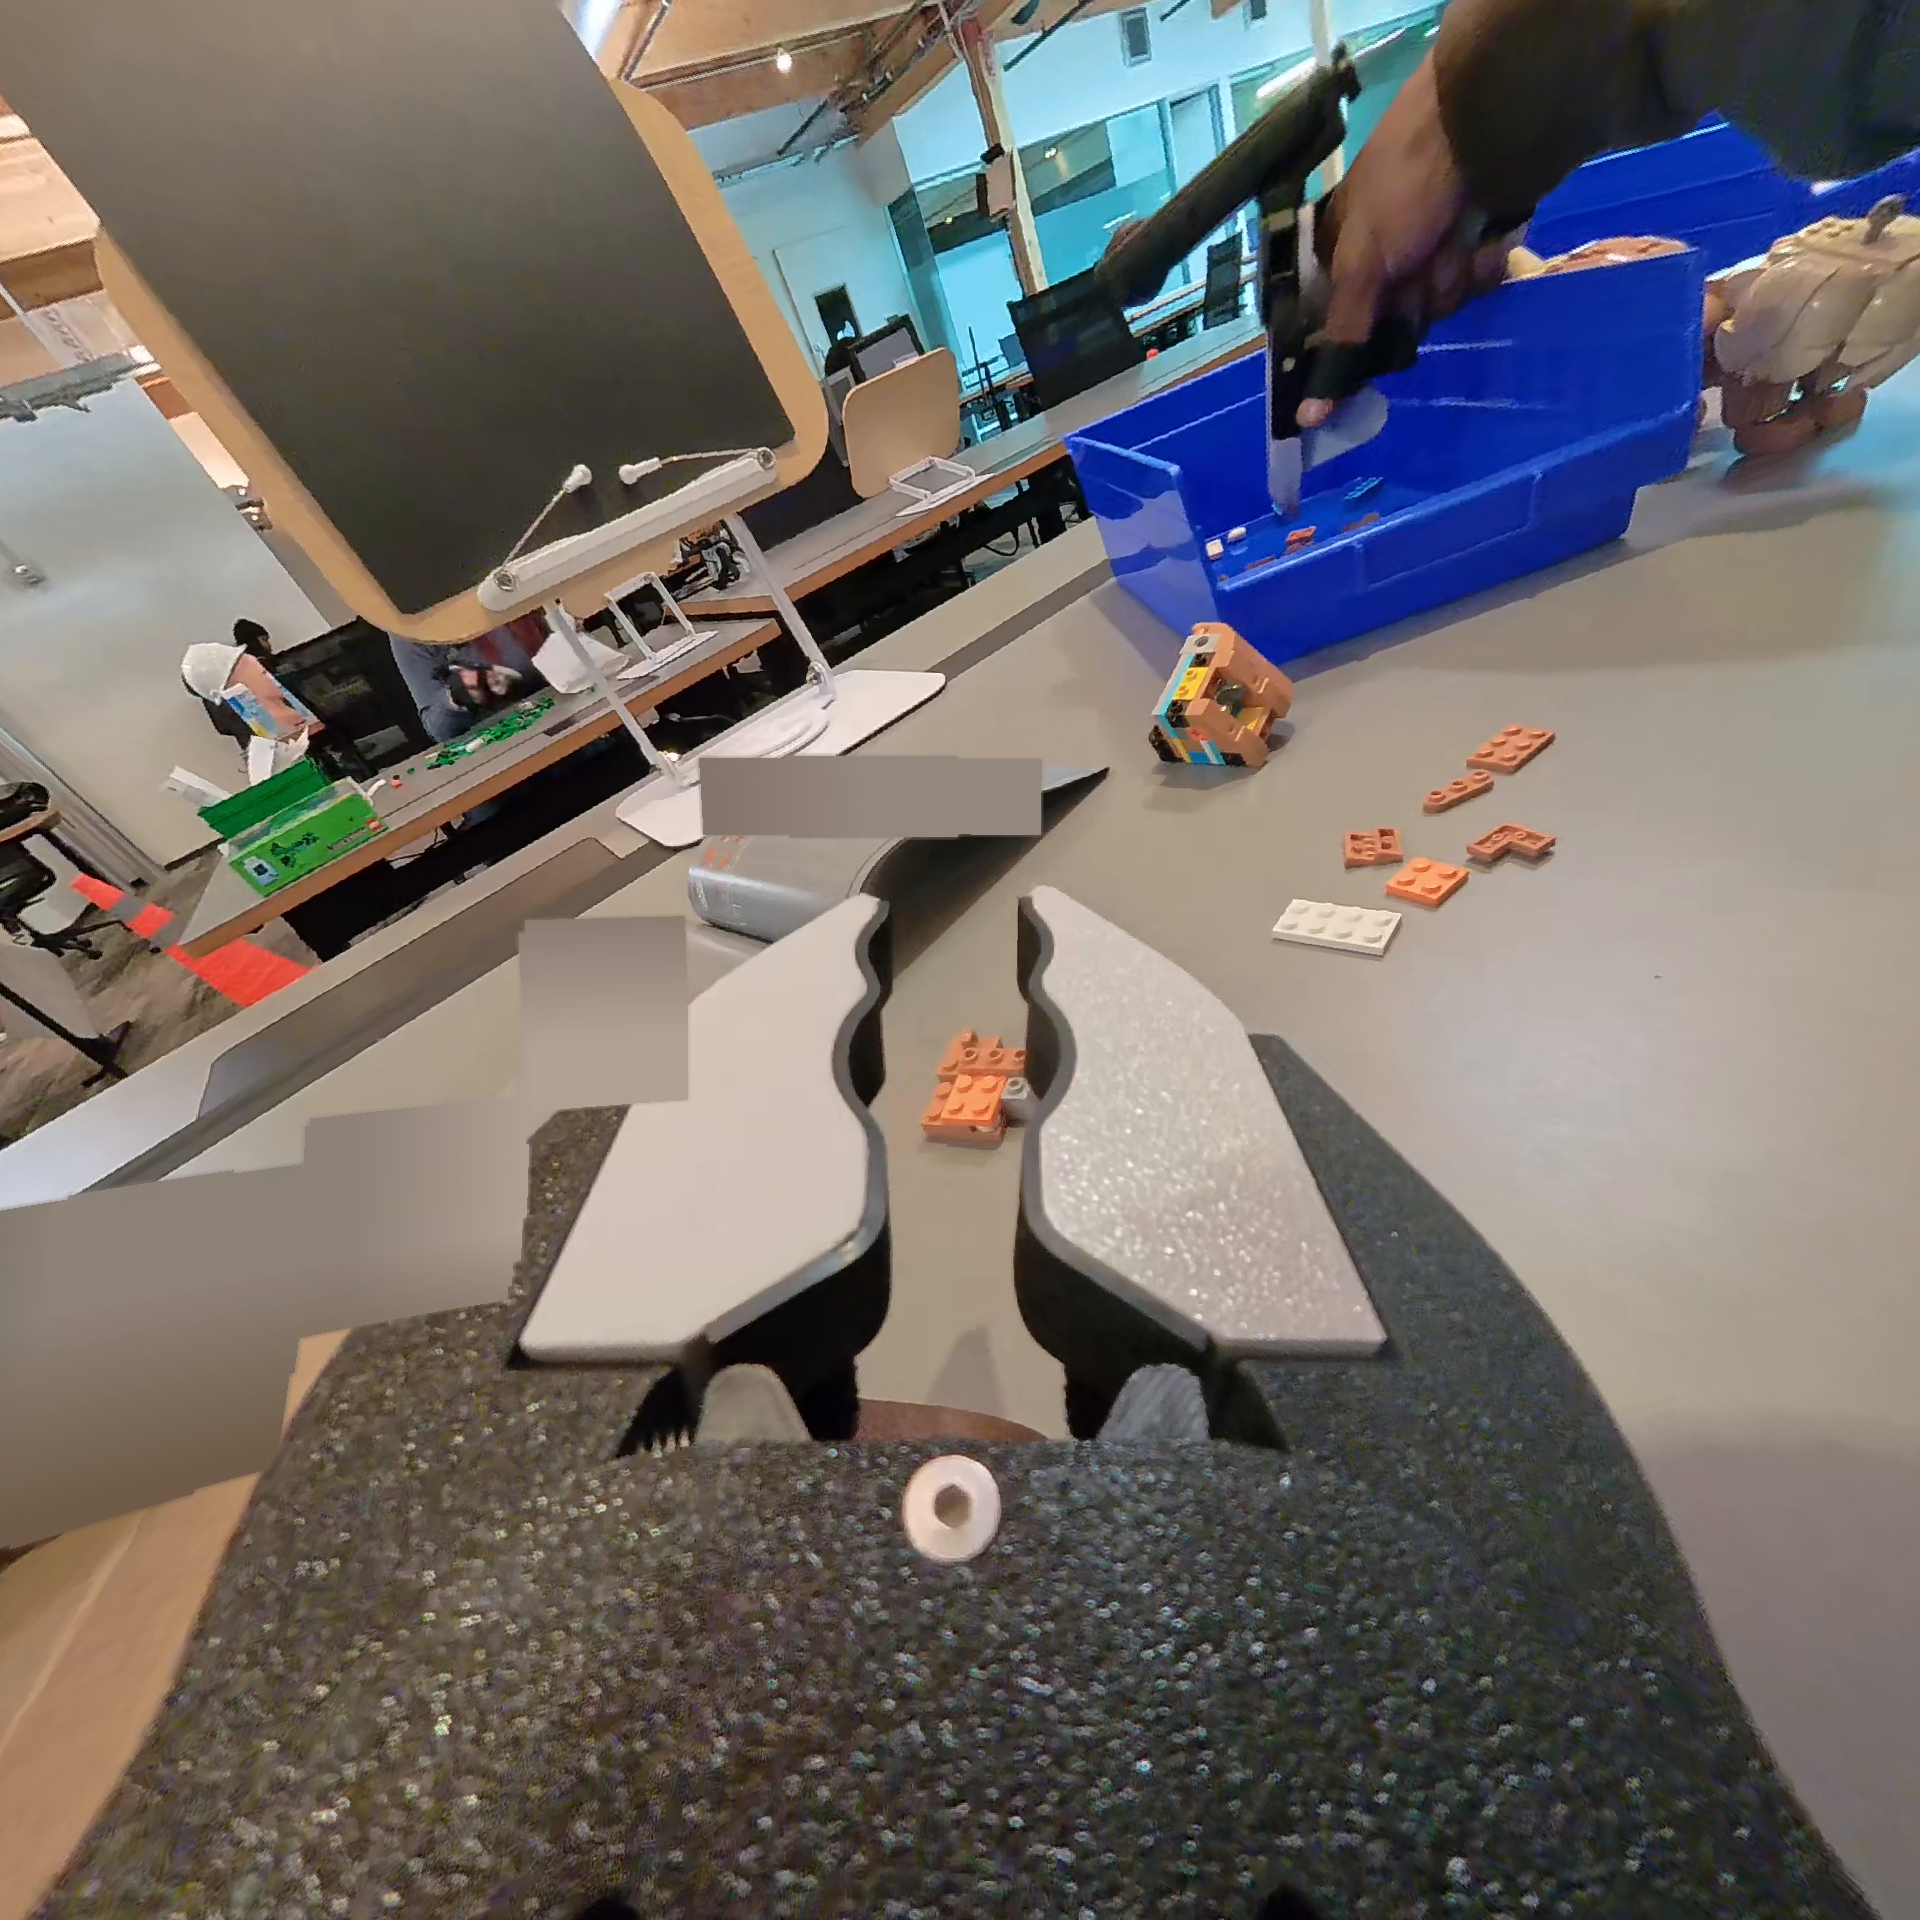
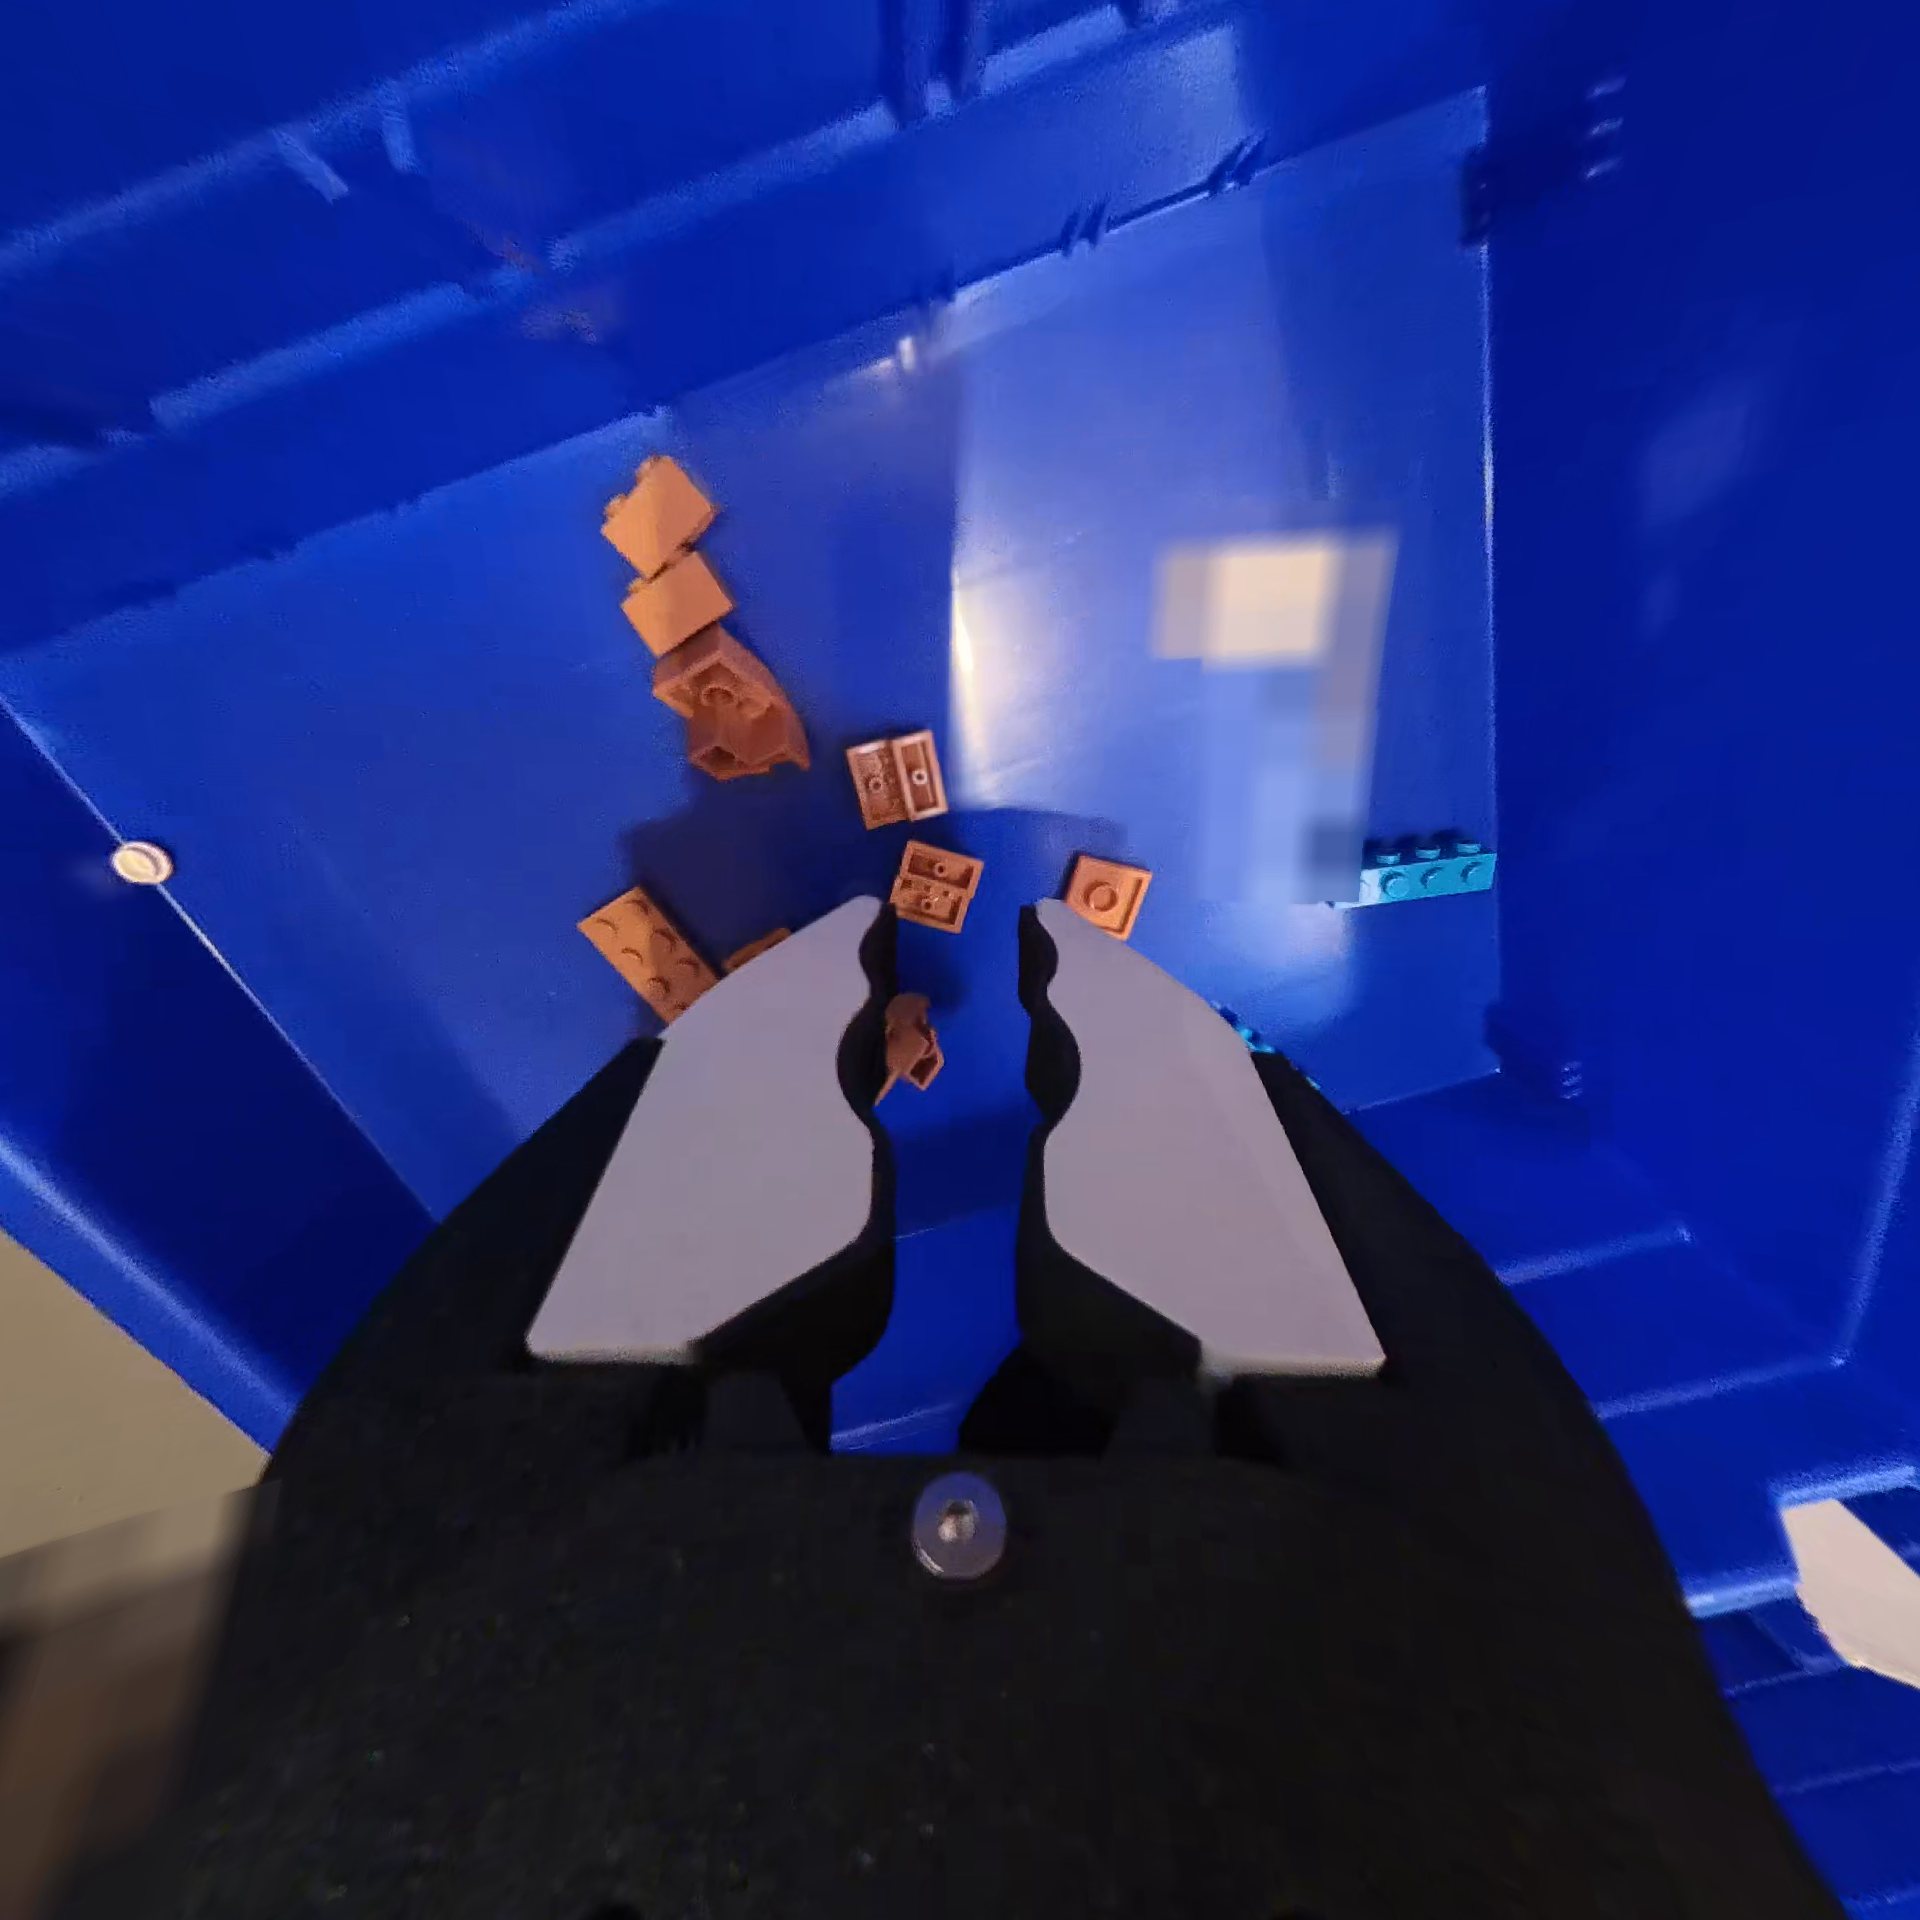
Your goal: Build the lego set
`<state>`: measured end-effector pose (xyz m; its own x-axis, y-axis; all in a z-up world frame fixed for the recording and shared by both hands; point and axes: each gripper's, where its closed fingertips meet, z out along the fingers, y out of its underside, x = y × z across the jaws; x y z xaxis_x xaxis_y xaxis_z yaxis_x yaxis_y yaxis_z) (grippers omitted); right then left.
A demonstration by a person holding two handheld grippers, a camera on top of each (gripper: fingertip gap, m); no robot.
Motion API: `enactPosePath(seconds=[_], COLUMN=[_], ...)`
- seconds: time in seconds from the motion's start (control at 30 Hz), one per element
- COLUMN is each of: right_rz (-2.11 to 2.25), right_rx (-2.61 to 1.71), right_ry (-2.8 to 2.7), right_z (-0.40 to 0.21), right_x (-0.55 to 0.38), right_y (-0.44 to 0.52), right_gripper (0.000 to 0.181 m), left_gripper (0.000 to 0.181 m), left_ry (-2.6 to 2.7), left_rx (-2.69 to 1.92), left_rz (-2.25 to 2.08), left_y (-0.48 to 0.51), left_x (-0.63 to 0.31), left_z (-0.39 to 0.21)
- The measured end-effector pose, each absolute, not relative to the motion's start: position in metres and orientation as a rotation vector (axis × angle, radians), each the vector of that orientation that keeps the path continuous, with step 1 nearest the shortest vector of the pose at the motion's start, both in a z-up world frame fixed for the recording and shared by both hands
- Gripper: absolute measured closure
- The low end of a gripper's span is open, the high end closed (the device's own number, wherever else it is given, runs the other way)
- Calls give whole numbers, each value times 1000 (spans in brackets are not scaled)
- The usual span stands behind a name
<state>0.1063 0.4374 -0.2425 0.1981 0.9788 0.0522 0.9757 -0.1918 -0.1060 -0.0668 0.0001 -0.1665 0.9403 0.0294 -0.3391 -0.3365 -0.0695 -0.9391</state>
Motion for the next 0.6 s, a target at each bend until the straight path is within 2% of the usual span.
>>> enactPosePath(seconds=[0.17,0.33,0.43,0.6], right_rz=[-14,-36,-7,-31], right_rx=[-2373,-2407,-2410,-2370], right_ry=[-1953,-1964,-1975,-1982], right_z=[-252,-263,-264,-263], right_x=[108,109,106,106], right_y=[437,439,436,435], right_gripper=[150,148,164,164], left_gripper=[159,159,159,159], left_ry=[272,270,266,270], left_rx=[-1612,-1597,-1591,-1587], left_rz=[301,304,306,310], left_y=[0,-2,-3,-3], left_x=[-61,-61,-61,-61], left_z=[-166,-163,-162,-161])
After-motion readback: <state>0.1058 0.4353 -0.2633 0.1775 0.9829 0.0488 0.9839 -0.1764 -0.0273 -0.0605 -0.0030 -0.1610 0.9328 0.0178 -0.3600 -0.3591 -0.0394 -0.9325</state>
